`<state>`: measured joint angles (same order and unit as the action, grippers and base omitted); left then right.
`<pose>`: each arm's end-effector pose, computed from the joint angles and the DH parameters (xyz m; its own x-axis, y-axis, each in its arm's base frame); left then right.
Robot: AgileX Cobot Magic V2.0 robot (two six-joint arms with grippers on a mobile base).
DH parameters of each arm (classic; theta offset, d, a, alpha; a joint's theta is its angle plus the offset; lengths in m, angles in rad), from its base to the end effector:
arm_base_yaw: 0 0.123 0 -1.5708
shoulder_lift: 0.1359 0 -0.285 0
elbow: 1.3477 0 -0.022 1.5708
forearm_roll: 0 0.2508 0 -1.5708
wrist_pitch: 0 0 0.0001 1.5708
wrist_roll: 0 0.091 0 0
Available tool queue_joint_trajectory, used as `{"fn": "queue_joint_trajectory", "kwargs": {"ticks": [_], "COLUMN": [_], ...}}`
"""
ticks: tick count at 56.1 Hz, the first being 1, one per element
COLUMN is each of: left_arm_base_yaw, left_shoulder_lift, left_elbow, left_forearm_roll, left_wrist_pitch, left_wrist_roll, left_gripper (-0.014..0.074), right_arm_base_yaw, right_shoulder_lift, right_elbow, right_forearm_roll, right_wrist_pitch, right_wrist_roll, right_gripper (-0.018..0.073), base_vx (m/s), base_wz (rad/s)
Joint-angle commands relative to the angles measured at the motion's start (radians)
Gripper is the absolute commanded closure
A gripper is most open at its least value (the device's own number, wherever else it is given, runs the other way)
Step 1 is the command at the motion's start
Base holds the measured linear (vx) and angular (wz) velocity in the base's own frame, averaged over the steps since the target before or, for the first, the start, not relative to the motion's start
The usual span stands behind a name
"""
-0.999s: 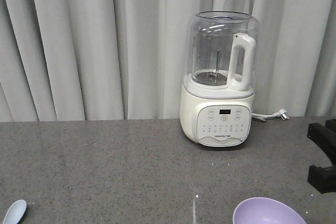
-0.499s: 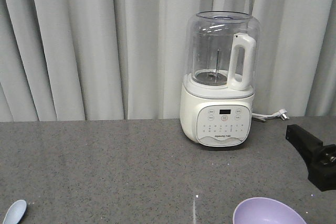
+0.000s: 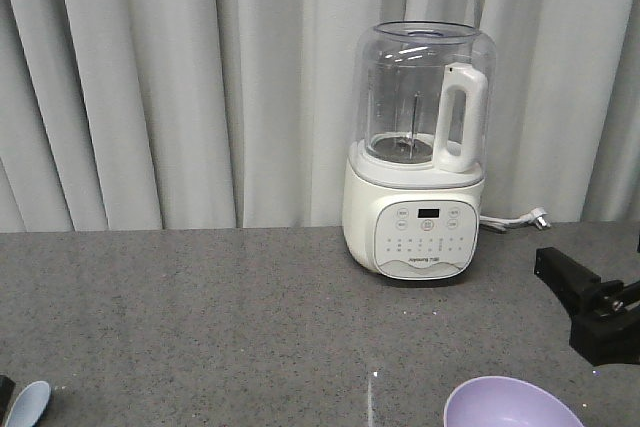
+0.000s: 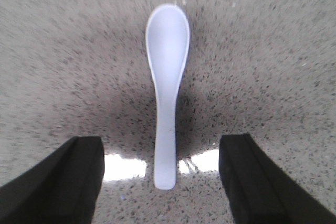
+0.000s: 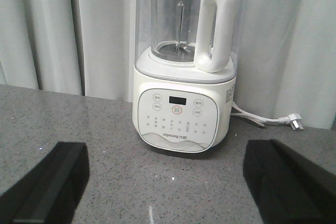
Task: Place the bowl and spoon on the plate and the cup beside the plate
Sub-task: 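Grasp the white spoon with the left gripper, lower right gripper to bowl, then grasp the lavender bowl rim with the right gripper and lift it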
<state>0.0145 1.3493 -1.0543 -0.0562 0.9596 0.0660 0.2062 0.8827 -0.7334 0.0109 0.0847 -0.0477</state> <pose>0.2613 -0.0004 0.2931 -0.9187 0.0204 -0.3944 0.0346 0.9990 -0.0290 0.1881 0.0394 0.3586 -0.1355 -0.0660 -0.9886 -0.2108 0.9769 -0.0363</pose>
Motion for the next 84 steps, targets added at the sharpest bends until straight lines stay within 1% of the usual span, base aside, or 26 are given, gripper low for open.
{"fn": "queue_joint_trajectory", "kwargs": {"ticks": [1,7,21,26,30,34,39,43,48,52,58,63,68,74,78,84], "left_arm_base_yaw": [-0.004,-0.004,-0.004,-0.004,-0.004,-0.004,-0.004,-0.004,-0.004,-0.004,-0.004,-0.004,-0.004,-0.004,-0.004,-0.004], "left_shoulder_lift": [0.033,0.084,0.183,0.21,0.222,0.231,0.238,0.242,0.241,0.233,0.181,0.102,0.014,-0.096,-0.157,-0.231], "left_elbow": [-0.036,-0.036,-0.036,-0.036,-0.036,-0.035,-0.034,-0.034,-0.034,-0.034,-0.034,-0.034,-0.034,-0.034,-0.034,-0.034], "left_forearm_roll": [-0.041,-0.064,-0.059,-0.059,-0.057,-0.047,-0.038,-0.037,-0.037,-0.04,-0.044,-0.054,-0.065,-0.067,-0.067,-0.067], "left_wrist_pitch": [-0.025,-0.043,-0.076,-0.084,-0.088,-0.089,-0.084,-0.085,-0.086,-0.088,-0.121,-0.157,-0.178,-0.188,-0.188,-0.181], "left_wrist_roll": [0.003,0.021,0.028,0.028,0.028,0.028,0.028,0.028,0.028,0.029,0.028,0.028,0.029,0.03,0.03,0.03], "left_gripper": [0.0021,0.0021,0.0022,0.0042,0.0075,0.013,0.0258,0.039,0.0603,0.0605,0.0602,0.0601,0.0601,0.0599,0.0599,0.0599], "right_arm_base_yaw": [-0.003,-0.003,-0.003,-0.003,-0.003,-0.004,-0.004,-0.004,-0.004,-0.004,-0.004,-0.004,-0.006,-0.006,-0.006,-0.006], "right_shoulder_lift": [0.004,0.018,0.03,0.03,0.03,0.03,0.03,0.03,0.03,0.03,0.03,0.03,0.046,0.101,0.155,0.255], "right_elbow": [-0.037,-0.037,-0.037,-0.037,-0.037,-0.037,-0.037,-0.037,-0.037,-0.037,-0.037,-0.048,-0.098,-0.193,-0.263,-0.37], "right_forearm_roll": [-0.005,-0.005,-0.011,-0.011,-0.011,-0.011,-0.011,-0.011,-0.011,-0.011,-0.011,0.005,0.005,-0.034,-0.057,-0.09], "right_wrist_pitch": [-0.079,-0.072,-0.074,-0.076,-0.076,-0.074,-0.075,-0.075,-0.074,-0.074,-0.053,0.028,0.198,0.392,0.504,0.671], "right_wrist_roll": [0.0,0.0,-0.005,-0.008,-0.012,-0.012,-0.012,-0.012,-0.012,-0.012,-0.011,0.029,0.121,0.216,0.241,0.236], "right_gripper": [-0.0072,-0.0065,-0.0051,-0.0047,-0.0045,-0.0042,-0.0034,-0.0032,-0.0032,-0.0032,-0.0032,-0.0032,-0.0032,-0.0031,-0.0021,0.0006], "base_vx": [0.0,0.0,0.0,0.0,0.0,0.0,0.0,0.0,0.0,0.0,0.0,0.0,0.0,0.0,0.0,0.0], "base_wz": [0.0,0.0,0.0,0.0,0.0,0.0,0.0,0.0,0.0,0.0,0.0,0.0,0.0,0.0,0.0,0.0]}}
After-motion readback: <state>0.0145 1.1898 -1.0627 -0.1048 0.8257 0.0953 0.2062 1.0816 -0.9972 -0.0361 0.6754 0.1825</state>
